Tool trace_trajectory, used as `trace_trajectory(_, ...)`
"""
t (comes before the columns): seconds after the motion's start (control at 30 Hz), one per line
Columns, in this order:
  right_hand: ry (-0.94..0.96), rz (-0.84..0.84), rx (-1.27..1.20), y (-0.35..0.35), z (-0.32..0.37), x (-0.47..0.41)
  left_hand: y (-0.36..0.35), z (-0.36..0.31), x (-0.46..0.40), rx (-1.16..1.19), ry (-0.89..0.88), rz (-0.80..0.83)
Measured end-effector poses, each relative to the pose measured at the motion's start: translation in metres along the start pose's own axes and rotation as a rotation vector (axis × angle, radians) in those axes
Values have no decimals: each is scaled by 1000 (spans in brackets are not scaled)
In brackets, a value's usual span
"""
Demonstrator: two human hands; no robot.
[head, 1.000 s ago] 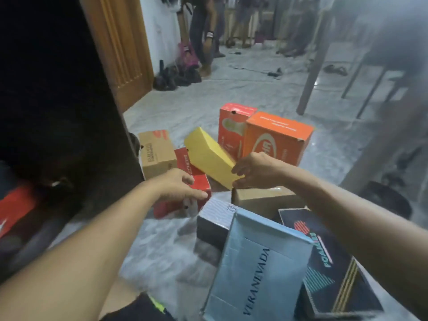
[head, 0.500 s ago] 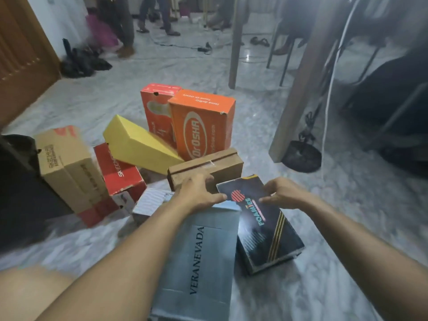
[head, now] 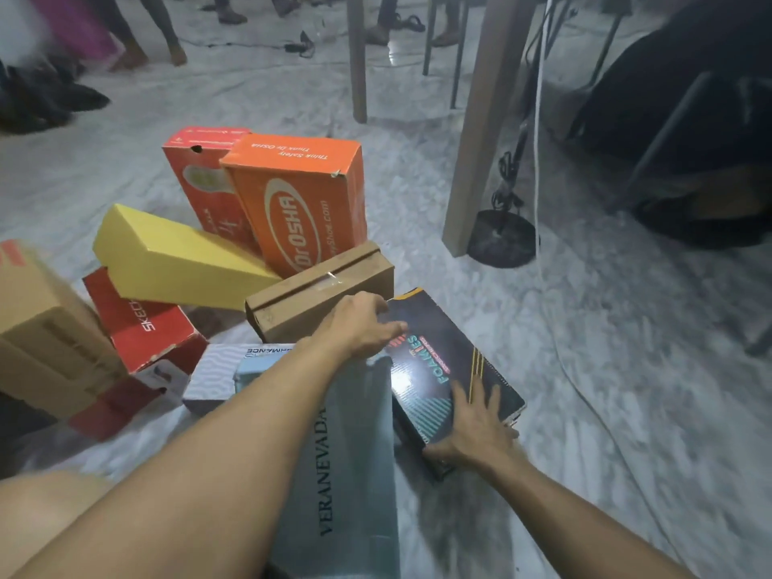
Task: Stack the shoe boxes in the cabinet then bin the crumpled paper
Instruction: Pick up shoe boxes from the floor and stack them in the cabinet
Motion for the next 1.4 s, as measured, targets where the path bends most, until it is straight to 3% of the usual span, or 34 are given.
trace_trajectory(0.2, -169, -53, -59, 14, -51, -3, -4, -9, -50, 7, 10, 52)
trace_trajectory(0.37, -251, -317, -470, 18, -103, 0, -27, 22, -81, 106, 153, 169)
trace_trajectory(0.47, -225, -374, -719, 12, -121, 0, -41, 26, -92, 128, 195, 245)
trace_trajectory(0.73, -173, -332, -699, 8, -121, -11, -85, 32, -96, -41, 218, 522)
trace_trajectory(0.9, -161, -347, -1057, 2, -130, -18, -87, 30, -97, -38, 208, 530)
trace_trajectory(1.03, -123, -370, -1246, 22, -115, 0, -74, 36, -95, 198, 213, 424)
trace_trajectory(1.2, 65, -436, -1375, 69, -103, 6, -43, 32, -94, 619, 111, 228)
trace_trajectory(1.4, 187, -630, -1217, 150, -89, 16, 3, 7, -77, 1045, -68, 122)
Point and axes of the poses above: each hand's wrist, its own x-axis away from the middle knuckle, its own y-axis out of the back of the hand, z = x × y, the point moved 8 cm from there along -x, towards the middle knuckle, and after that the axes turned 9 degrees about z, right-handed, at the moved point
